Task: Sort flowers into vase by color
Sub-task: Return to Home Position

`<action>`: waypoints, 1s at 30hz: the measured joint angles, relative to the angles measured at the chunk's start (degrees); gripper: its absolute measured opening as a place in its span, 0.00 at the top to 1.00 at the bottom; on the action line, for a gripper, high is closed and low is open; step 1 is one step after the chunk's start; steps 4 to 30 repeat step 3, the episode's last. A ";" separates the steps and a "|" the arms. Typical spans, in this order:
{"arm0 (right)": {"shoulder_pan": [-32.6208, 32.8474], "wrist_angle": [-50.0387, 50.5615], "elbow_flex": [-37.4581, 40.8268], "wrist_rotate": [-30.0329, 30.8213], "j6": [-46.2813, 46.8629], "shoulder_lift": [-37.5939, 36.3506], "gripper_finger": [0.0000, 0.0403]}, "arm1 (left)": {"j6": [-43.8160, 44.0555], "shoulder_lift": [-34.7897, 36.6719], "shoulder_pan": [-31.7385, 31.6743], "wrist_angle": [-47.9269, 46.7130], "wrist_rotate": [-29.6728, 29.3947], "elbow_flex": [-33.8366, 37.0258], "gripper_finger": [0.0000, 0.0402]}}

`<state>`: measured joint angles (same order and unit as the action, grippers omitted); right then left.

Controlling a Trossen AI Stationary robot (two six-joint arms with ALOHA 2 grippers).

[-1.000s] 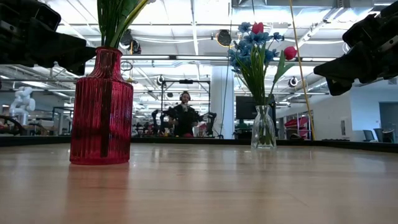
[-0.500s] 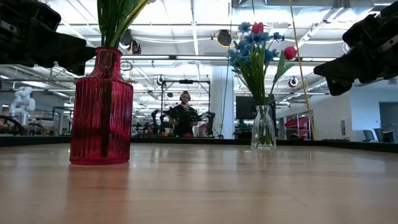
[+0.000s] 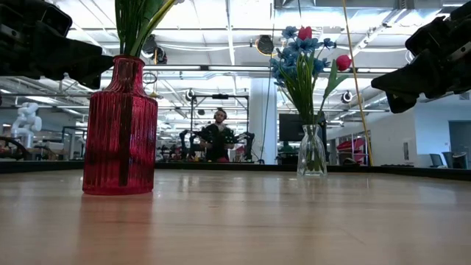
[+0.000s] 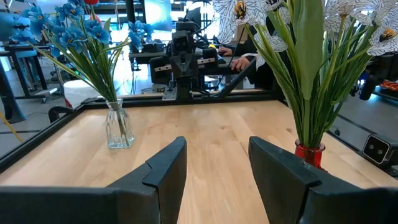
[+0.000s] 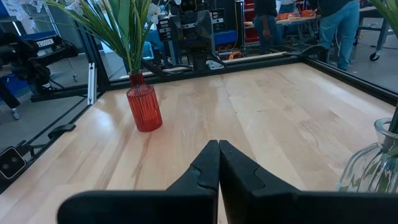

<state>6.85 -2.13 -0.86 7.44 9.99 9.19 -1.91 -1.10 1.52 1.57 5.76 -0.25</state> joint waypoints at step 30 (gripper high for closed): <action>0.00 0.00 0.00 0.00 -0.02 -0.01 1.00 | 0.00 0.02 0.00 0.00 0.00 0.00 0.55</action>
